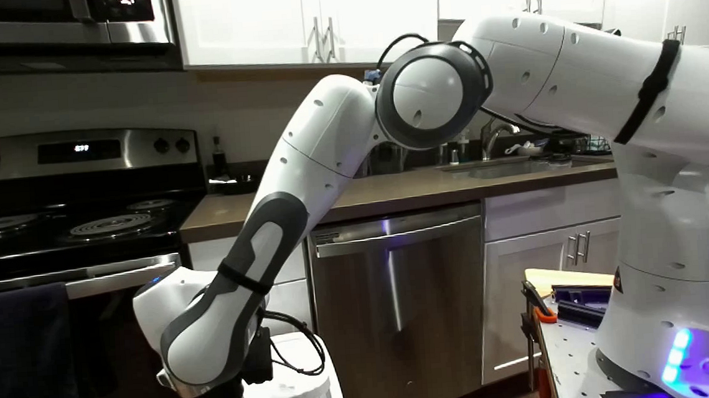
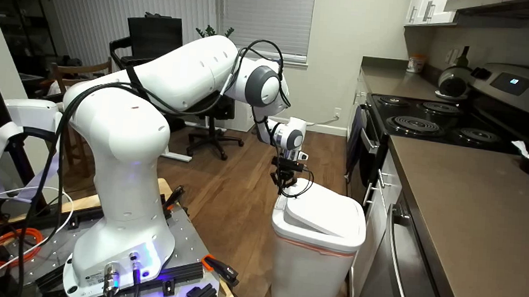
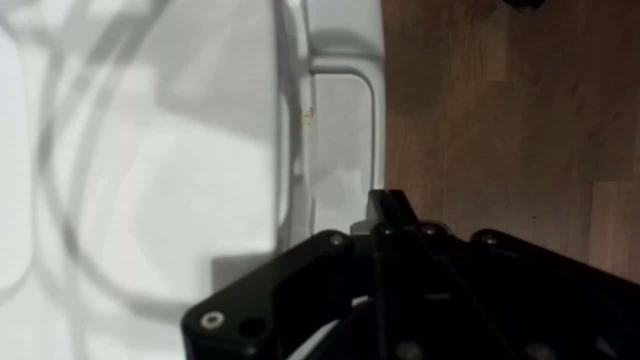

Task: Open the white bin

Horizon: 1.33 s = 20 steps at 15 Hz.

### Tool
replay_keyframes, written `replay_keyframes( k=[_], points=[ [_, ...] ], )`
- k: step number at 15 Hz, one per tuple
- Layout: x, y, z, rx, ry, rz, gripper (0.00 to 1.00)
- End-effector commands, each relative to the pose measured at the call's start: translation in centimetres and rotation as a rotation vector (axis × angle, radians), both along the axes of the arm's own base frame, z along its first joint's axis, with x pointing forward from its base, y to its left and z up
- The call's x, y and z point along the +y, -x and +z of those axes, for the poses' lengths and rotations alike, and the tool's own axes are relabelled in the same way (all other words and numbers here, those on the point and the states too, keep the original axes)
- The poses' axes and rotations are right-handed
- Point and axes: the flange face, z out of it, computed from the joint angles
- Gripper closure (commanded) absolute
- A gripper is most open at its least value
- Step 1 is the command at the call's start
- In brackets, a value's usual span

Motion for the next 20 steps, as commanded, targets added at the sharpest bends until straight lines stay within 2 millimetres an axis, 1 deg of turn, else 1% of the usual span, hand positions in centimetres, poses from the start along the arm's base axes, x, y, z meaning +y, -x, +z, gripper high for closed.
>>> replay_keyframes(
  k=[1, 3, 4, 5, 7, 12, 16, 20],
  points=[
    [0.7, 2.5, 4.5, 0.001, 0.045, 0.019, 0.97],
    [1.2, 3.5, 7.0, 0.012, 0.05, 0.034, 0.97],
    [1.2, 4.1, 8.6, 0.017, 0.052, 0.033, 0.97],
    [1.2, 4.6, 9.6, 0.021, 0.053, 0.033, 0.97],
    [0.9, 5.6, 12.1, 0.038, 0.057, 0.024, 0.97],
    [-0.8, 7.2, 16.9, 0.079, 0.062, 0.029, 0.97],
    [-2.5, 7.7, 19.7, 0.084, 0.037, 0.034, 0.97],
    [-4.0, 7.9, 21.3, 0.08, 0.019, 0.03, 0.97]
  ],
)
